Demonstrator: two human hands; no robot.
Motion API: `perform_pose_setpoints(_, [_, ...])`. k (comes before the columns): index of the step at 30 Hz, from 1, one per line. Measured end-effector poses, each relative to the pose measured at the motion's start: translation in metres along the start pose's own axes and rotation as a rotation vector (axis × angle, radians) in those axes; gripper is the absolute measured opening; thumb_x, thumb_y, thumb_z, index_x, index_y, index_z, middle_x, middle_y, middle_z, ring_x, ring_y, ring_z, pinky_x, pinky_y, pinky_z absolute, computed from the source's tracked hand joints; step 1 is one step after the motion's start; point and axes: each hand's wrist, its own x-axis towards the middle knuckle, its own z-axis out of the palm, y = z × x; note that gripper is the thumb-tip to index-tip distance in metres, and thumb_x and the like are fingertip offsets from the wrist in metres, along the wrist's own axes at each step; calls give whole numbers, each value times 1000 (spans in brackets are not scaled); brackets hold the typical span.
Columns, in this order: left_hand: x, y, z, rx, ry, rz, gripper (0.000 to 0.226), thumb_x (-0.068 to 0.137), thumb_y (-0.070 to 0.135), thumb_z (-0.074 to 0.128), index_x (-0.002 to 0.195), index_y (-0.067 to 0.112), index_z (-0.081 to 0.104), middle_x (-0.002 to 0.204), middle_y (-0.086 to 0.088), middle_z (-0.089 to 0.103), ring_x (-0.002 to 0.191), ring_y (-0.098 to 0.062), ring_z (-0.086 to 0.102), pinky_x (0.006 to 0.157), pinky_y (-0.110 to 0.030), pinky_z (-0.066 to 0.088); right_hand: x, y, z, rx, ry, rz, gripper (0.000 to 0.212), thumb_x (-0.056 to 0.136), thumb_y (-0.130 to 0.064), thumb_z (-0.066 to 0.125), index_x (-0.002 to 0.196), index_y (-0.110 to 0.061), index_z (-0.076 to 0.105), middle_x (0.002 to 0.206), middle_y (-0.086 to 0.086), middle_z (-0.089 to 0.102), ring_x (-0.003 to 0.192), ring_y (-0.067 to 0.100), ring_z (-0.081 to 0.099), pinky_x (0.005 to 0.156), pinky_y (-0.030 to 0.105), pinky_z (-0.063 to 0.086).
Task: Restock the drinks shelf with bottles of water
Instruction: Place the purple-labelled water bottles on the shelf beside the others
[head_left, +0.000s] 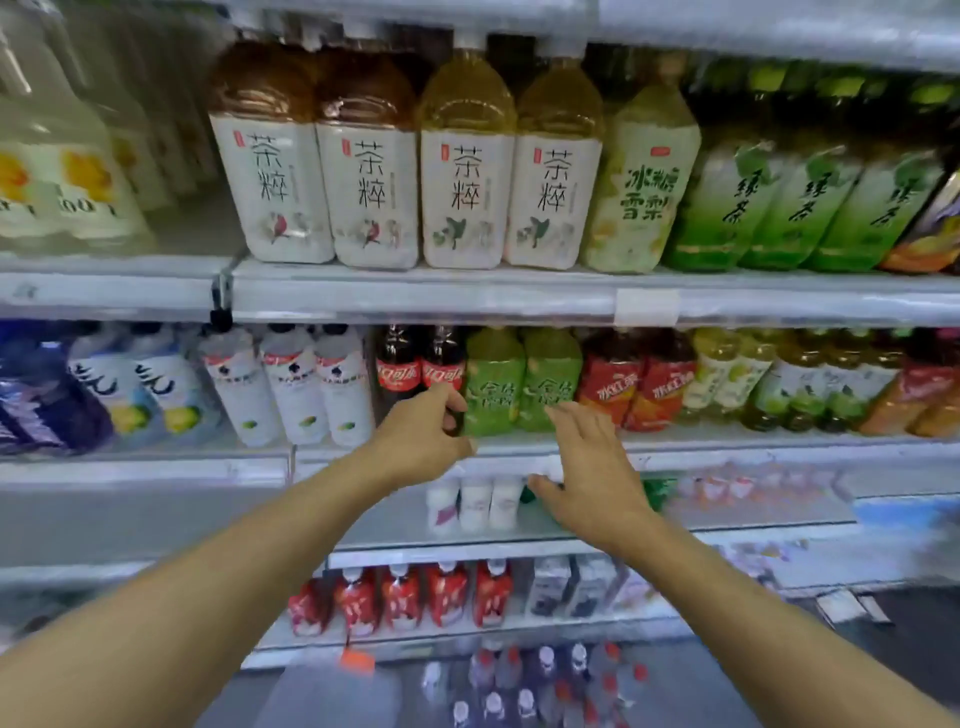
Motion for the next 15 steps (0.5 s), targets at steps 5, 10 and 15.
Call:
perform_pose_setpoints(5, [0, -56, 53, -49, -94, -158, 35, 83, 19, 68, 113, 18, 50, 112, -4, 54, 84, -17, 56, 63, -20, 44, -8, 22, 68, 13, -147, -21, 73, 91, -38, 56, 148, -13, 19, 155, 8, 15, 142, 25, 10, 115, 37, 18])
perform_pose_setpoints(10, [1, -111, 110, -31, -99, -263, 40, 79, 18, 71, 114, 16, 51, 103, 0, 58, 92, -22, 58, 76, -22, 42, -11, 45, 139, 31, -298, -33, 72, 92, -34, 54, 149, -12, 16, 156, 8, 16, 143, 25, 11, 116, 34, 13])
perform_pose_setpoints(15, [-1, -165, 166, -40, -118, -352, 36, 79, 12, 70, 111, 11, 53, 96, -6, 59, 90, -25, 58, 88, -36, 47, -17, 65, 214, 45, -407, -48, 70, 91, -31, 54, 149, -13, 18, 155, 7, 18, 142, 24, 15, 115, 30, 14])
